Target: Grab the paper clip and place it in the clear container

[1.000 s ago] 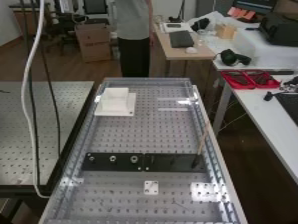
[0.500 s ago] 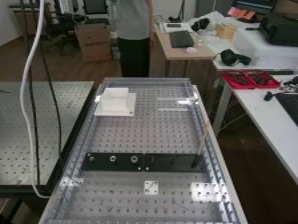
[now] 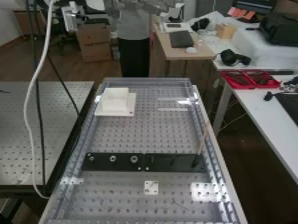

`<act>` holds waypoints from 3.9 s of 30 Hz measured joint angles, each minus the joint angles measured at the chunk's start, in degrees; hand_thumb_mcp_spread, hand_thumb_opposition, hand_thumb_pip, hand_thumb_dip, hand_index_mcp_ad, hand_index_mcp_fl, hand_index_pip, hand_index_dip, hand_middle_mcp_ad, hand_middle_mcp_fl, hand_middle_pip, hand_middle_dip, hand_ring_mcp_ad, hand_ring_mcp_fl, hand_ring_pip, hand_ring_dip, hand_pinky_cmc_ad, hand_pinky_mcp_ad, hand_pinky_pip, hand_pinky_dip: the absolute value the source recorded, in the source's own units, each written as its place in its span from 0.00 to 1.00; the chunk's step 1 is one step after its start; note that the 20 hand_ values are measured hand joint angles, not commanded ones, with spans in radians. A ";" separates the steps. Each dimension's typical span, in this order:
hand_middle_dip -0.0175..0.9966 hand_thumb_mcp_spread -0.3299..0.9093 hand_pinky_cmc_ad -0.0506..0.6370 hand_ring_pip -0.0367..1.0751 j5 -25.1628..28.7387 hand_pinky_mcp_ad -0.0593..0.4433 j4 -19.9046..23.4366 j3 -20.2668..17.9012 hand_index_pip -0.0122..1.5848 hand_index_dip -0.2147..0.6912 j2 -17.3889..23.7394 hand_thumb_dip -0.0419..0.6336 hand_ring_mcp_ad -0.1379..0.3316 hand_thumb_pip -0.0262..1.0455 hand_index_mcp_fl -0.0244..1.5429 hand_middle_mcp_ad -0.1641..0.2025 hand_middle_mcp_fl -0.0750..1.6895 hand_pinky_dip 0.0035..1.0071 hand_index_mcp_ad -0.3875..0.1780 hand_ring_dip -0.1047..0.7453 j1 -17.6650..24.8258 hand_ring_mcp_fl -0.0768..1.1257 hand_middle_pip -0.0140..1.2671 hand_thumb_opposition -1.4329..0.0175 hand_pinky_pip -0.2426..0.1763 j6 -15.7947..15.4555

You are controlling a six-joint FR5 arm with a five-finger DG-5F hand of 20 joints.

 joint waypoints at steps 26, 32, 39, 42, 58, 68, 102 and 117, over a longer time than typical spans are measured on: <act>0.14 0.49 0.43 0.11 5.54 0.60 12.54 -12.66 0.06 0.36 -3.38 0.18 0.70 0.45 0.07 0.63 0.08 0.35 0.76 0.15 -1.34 0.09 0.10 0.52 0.33 2.24; 0.14 0.51 0.43 0.11 7.32 0.60 15.78 -15.62 0.06 0.36 -4.42 0.24 0.68 0.47 0.10 0.64 0.08 0.35 0.70 0.15 -1.79 0.09 0.09 0.51 0.33 3.43; 0.15 0.53 0.46 0.11 3.86 0.61 17.66 -16.37 0.12 0.36 -7.01 0.32 0.67 0.54 0.16 0.63 0.08 0.35 0.65 0.15 -4.88 0.09 0.10 0.49 0.33 3.42; 0.15 0.54 0.46 0.11 0.56 0.60 18.98 -16.25 0.19 0.36 -8.44 0.34 0.67 0.56 0.19 0.62 0.08 0.34 0.63 0.14 -7.07 0.09 0.10 0.48 0.33 3.40; 0.15 0.54 0.46 0.11 -15.48 0.60 22.67 -11.17 0.50 0.33 -17.69 0.39 0.64 0.62 0.26 0.62 0.08 0.32 0.60 0.15 -19.06 0.09 0.10 0.44 0.33 1.95; 0.15 0.55 0.46 0.11 -20.50 0.60 26.01 -7.79 0.63 0.33 -23.80 0.44 0.60 0.63 0.23 0.62 0.08 0.29 0.56 0.15 -23.18 0.09 0.10 0.44 0.33 0.18; 0.18 0.60 0.47 0.12 -28.56 0.60 31.68 0.29 0.86 0.34 -34.68 0.46 0.57 0.63 0.23 0.61 0.12 0.20 0.50 0.19 -26.85 0.08 0.10 0.41 0.48 -2.16; 0.19 0.60 0.46 0.13 -31.19 0.61 31.10 3.51 0.87 0.33 -38.03 0.46 0.56 0.63 0.23 0.57 0.14 0.21 0.49 0.19 -27.72 0.09 0.10 0.41 0.52 -3.44</act>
